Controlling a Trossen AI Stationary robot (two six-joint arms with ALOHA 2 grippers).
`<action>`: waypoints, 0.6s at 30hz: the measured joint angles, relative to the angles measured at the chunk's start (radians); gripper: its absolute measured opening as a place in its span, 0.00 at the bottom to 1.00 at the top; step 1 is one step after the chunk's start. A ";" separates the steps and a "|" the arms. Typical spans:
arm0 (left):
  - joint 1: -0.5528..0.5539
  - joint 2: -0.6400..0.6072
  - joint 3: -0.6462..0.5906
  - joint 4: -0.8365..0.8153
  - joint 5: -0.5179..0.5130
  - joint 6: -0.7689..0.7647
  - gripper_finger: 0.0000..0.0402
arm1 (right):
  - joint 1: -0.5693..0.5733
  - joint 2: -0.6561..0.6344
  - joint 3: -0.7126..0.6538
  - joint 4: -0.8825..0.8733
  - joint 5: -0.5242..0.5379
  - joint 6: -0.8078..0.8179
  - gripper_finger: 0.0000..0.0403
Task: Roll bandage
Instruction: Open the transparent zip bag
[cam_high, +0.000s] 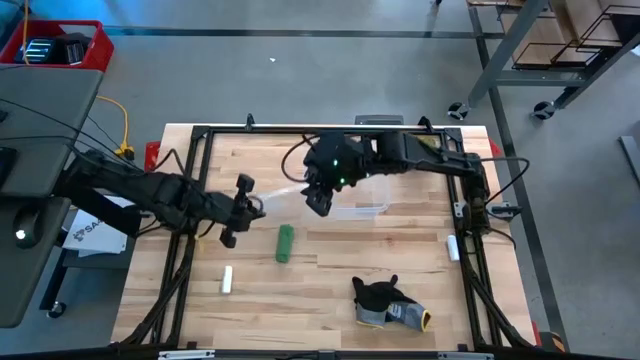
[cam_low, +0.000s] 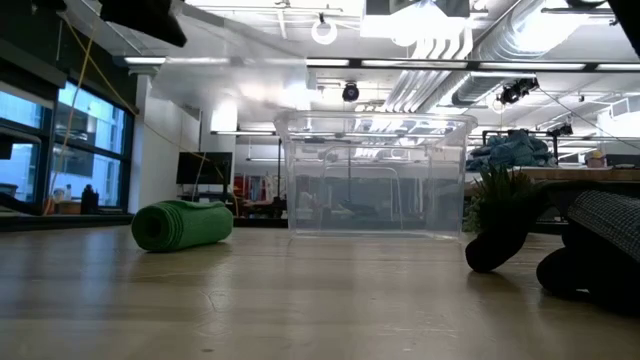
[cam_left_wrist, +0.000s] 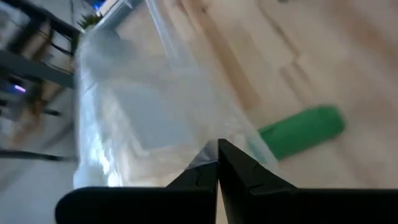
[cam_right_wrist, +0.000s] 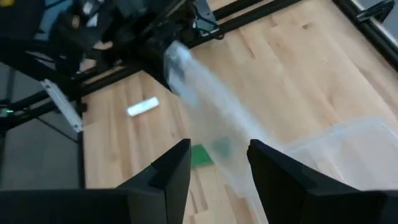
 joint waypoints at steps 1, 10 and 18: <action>-0.018 0.006 0.000 -0.001 -0.033 0.032 0.00 | -0.015 -0.001 0.000 0.001 -0.041 0.000 0.39; -0.117 0.062 0.000 0.043 -0.226 0.133 0.00 | -0.089 0.035 0.000 0.008 -0.359 0.027 0.39; -0.122 0.047 0.000 0.042 -0.339 0.005 0.00 | -0.043 0.101 0.000 -0.023 -0.381 -0.015 0.39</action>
